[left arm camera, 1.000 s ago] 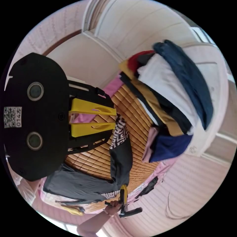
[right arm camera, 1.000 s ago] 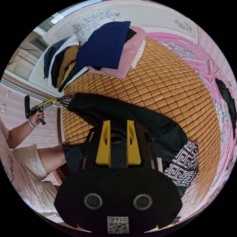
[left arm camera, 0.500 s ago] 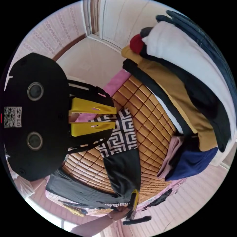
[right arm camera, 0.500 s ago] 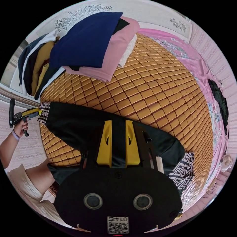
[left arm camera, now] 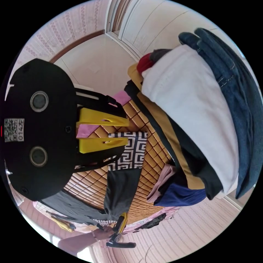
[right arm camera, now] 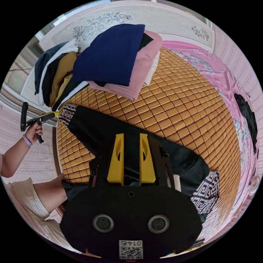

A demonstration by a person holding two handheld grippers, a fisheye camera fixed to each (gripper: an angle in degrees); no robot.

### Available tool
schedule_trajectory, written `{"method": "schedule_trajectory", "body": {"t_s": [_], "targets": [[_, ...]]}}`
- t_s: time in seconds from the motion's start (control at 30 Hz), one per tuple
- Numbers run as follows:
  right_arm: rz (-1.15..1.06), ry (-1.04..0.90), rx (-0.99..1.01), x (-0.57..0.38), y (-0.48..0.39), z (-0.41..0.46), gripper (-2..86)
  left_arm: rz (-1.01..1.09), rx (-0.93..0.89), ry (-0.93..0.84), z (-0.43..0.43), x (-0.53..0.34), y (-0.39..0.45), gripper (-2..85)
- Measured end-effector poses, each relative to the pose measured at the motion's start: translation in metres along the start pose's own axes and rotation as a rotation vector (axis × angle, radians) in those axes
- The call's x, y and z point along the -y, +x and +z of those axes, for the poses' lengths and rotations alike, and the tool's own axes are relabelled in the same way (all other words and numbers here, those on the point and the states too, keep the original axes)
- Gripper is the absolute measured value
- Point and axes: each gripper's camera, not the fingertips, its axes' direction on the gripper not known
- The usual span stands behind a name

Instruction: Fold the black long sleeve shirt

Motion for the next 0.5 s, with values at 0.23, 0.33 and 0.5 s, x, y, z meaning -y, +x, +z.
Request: {"method": "schedule_trajectory", "body": {"t_s": [0.23, 0.33, 0.5], "targets": [[-0.232, 0.059, 0.101, 0.029, -0.095, 0.002, 9.2, 0.018, 0.029, -0.063, 0.023, -0.018, 0.029, 9.0], [-0.318, 0.081, 0.070, 0.039, -0.135, 0.009, 8.9, 0.001, 0.039, -0.060, 0.035, -0.022, 0.038, 8.1], [-0.355, -0.004, 0.011, 0.027, -0.157, 0.014, 0.9, 0.064, -0.021, -0.085, 0.046, -0.027, 0.057, 2.5]]}}
